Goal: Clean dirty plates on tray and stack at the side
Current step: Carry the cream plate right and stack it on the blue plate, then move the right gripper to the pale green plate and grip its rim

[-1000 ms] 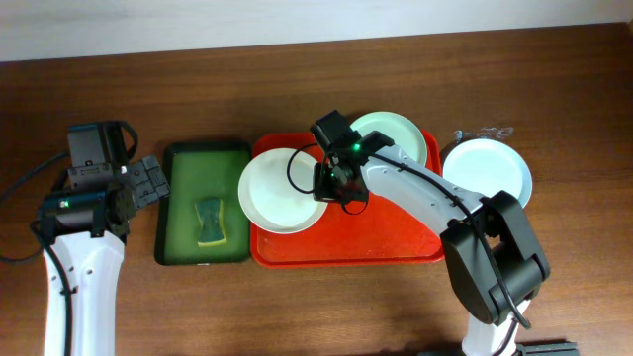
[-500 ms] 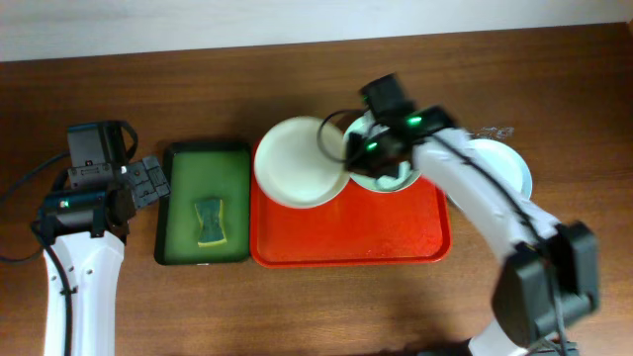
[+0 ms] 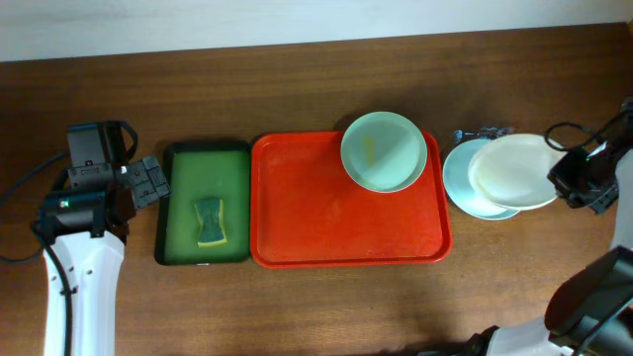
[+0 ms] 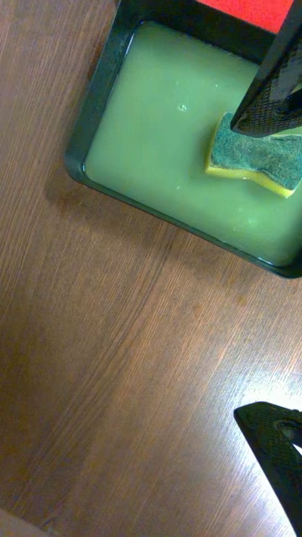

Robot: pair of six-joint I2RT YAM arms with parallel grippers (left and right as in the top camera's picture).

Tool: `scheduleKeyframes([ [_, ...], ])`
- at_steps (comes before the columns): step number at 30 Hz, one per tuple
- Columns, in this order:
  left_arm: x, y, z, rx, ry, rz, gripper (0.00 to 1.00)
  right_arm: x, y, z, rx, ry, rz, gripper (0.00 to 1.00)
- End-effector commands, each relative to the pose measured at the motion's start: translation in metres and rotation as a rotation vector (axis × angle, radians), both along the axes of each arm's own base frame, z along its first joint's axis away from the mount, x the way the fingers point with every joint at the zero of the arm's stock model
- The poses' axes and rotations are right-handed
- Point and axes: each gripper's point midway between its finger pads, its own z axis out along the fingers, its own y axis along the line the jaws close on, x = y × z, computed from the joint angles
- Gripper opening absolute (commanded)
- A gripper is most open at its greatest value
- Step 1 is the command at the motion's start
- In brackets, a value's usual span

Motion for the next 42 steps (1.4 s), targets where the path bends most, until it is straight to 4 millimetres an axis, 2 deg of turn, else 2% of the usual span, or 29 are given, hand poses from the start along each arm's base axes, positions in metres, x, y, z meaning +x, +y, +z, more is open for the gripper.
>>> scheduleKeyframes([
  [1, -0.001, 0.003, 0.01, 0.016, -0.027, 0.01, 0.99, -0.005, 0.001, -0.023, 0.002, 0.05, -0.01, 0.04],
  [3, -0.001, 0.003, 0.01, 0.016, -0.027, 0.01, 0.99, -0.002, 0.006, -0.032, 0.009, 0.042, 0.0, 0.04],
  [9, -0.001, 0.003, 0.01, 0.016, -0.027, 0.01, 0.99, 0.013, 0.04, -0.056, 0.072, 0.002, 0.084, 0.05],
  [10, -0.001, 0.003, 0.01, 0.016, -0.027, 0.01, 0.99, 0.015, 0.047, -0.056, 0.072, 0.004, 0.105, 0.3],
  [11, -0.001, 0.003, 0.01, 0.016, -0.027, 0.01, 0.99, 0.017, 0.053, -0.057, 0.073, 0.009, 0.137, 0.47],
  [14, -0.001, 0.003, 0.01, 0.016, -0.027, 0.01, 0.99, 0.026, 0.075, -0.057, 0.065, 0.011, 0.261, 0.66],
  [16, -0.001, 0.003, 0.01, 0.016, -0.027, 0.01, 0.99, 0.033, 0.091, -0.057, 0.056, 0.009, 0.316, 0.71],
  [19, -0.001, 0.003, 0.01, 0.016, -0.027, 0.01, 0.99, 0.049, 0.13, -0.056, 0.048, -0.015, 0.44, 0.71],
  [23, -0.001, 0.003, 0.01, 0.016, -0.027, 0.01, 0.99, 0.076, 0.219, -0.056, 0.076, -0.113, 0.685, 0.72],
  [25, -0.001, 0.003, 0.01, 0.016, -0.027, 0.01, 0.99, 0.089, 0.235, -0.06, -0.016, -0.131, 0.706, 0.72],
  [30, -0.001, 0.003, 0.01, 0.016, -0.027, 0.01, 0.99, 0.117, 0.221, -0.059, -0.171, -0.194, 0.659, 0.72],
  [32, -0.001, 0.003, 0.01, 0.016, -0.027, 0.01, 0.99, 0.123, 0.217, -0.058, -0.202, -0.211, 0.651, 0.68],
  [33, -0.001, 0.003, 0.01, 0.016, -0.027, 0.01, 0.99, 0.128, 0.217, -0.061, -0.21, -0.22, 0.648, 0.57],
  [37, -0.001, 0.003, 0.01, 0.016, -0.027, 0.01, 0.99, 0.141, 0.216, -0.084, -0.22, -0.219, 0.642, 0.55],
  [38, -0.001, 0.003, 0.01, 0.016, -0.027, 0.01, 0.99, 0.143, 0.214, -0.088, -0.222, -0.221, 0.637, 0.52],
  [42, -0.001, 0.003, 0.01, 0.016, -0.027, 0.01, 0.99, 0.142, 0.198, -0.097, -0.219, -0.19, 0.601, 0.49],
])
